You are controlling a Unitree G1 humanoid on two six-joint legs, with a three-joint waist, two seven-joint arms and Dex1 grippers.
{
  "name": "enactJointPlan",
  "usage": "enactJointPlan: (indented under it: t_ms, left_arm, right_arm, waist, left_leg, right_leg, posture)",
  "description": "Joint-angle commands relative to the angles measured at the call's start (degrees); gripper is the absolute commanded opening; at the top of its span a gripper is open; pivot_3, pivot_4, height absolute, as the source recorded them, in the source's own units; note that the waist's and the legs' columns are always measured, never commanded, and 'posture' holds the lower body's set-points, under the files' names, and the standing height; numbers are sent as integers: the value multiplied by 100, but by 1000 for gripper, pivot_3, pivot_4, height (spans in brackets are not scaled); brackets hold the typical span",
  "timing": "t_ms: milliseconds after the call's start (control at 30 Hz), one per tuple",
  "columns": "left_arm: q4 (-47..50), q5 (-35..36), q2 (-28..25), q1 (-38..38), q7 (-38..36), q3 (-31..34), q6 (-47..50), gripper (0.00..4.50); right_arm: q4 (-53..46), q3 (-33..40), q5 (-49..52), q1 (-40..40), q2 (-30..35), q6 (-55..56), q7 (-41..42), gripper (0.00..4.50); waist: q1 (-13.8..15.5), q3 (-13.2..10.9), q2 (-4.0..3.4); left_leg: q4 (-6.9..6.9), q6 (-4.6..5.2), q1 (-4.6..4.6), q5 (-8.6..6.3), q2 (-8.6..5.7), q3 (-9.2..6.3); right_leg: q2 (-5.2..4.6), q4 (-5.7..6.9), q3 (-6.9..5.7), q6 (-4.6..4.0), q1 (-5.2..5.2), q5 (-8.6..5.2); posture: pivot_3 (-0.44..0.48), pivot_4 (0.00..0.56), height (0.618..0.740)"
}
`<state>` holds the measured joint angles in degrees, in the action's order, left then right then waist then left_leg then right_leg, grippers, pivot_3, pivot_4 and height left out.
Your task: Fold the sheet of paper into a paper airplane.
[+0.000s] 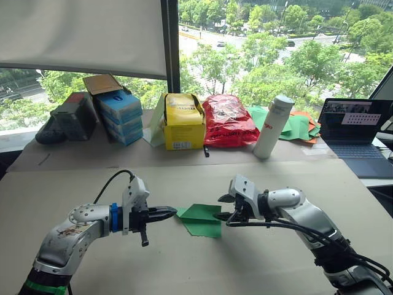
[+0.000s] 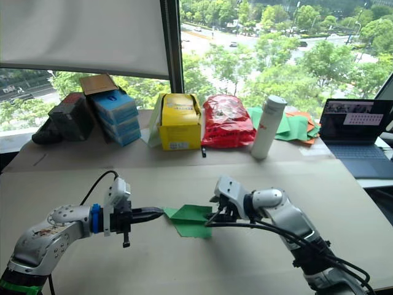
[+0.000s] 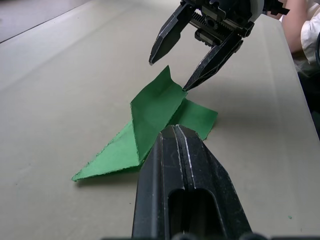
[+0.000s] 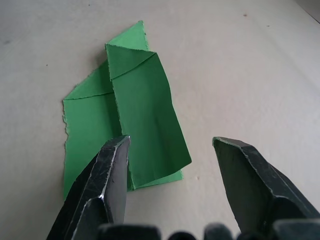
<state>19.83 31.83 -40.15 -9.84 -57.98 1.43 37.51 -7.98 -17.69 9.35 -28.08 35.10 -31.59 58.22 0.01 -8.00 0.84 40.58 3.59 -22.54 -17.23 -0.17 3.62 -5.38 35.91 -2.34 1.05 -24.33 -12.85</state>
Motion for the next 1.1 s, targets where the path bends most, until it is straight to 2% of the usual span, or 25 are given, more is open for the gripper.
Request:
enactJointPlan:
  t_ms: [33, 233, 467, 633, 733, 833, 933, 1033, 1100]
  left_arm:
    - [254, 48, -74, 76, 15, 81, -133, 0]
    - [330, 79, -61, 196, 66, 133, -164, 0]
    - [265, 70, -5, 184, 128, 113, -231, 0]
    - [101, 191, 95, -22, 199, 193, -162, 0]
    - [32, 242, 116, -71, 209, 237, -156, 0]
    - [48, 320, 185, -148, 306, 206, -87, 0]
    - [106, 367, 201, -139, 336, 175, -42, 0]
    - [95, 376, 200, -173, 343, 169, -13, 0]
    - [89, 391, 201, -233, 331, 143, 26, 0]
  right_arm:
    - [-16, 11, 29, -131, 14, 272, 170, 2189]
    - [18, -86, -39, -133, -42, 385, 225, 40]
    - [-249, -87, -45, -120, -22, 514, 222, 40]
    - [-341, 221, -252, -327, -7, 1154, -111, 40]
    - [-339, 373, -657, -407, 14, 2057, -545, 40]
    - [-1034, 501, -1085, -90, 72, 2882, -956, 40]
    - [-1467, 291, -1662, 319, 99, 3430, -1262, 40]
    - [-1372, -12, -2389, 744, 211, 3976, -1502, 40]
    - [-1074, -351, -3129, 961, 481, 4727, -1666, 40]
  waist:
    - [0, 0, 0]
    - [1, -1, 0]
    - [9, -1, 0]
    - [8, -1, 0]
    - [9, -1, 0]
    - [31, -2, 0]
    - [52, -2, 0]
    - [49, -3, 1]
    - [55, -3, 2]
  left_leg:
    - [0, 0, 0, 0, 1, -1]
    - [0, -3, 0, 2, 3, -2]
    - [0, -19, 0, 11, 2, -2]
    - [0, -24, 0, 13, 2, -2]
    - [0, -27, 0, 15, 1, -2]
    - [0, -31, 0, 17, 0, -2]
    - [0, -32, -1, 18, 2, -3]
    - [4, -34, 0, 19, 1, 4]
    - [6, -33, 4, 19, 0, 10]
  right_leg:
    - [-1, 0, 0, 0, 0, 0]
    - [-15, 1, 1, 0, -1, 0]
    - [-24, 0, 1, 0, 0, 0]
    - [-23, 1, 1, 0, -1, 0]
    - [-16, 3, 0, 0, -2, 1]
    - [-3, 4, 0, 0, -3, 0]
    - [-2, 2, 1, 1, -2, 0]
    - [7, 1, 0, 2, 1, 0]
    - [8, 5, -1, 3, 3, 1]
  posture:
    - [0, 150, 740]
    - [0, 150, 740]
    - [0, 150, 740]
    - [0, 150, 740]
    - [0, 150, 740]
    - [0, 150, 740]
    - [0, 150, 740]
    - [0, 150, 740]
    - [0, 150, 740]
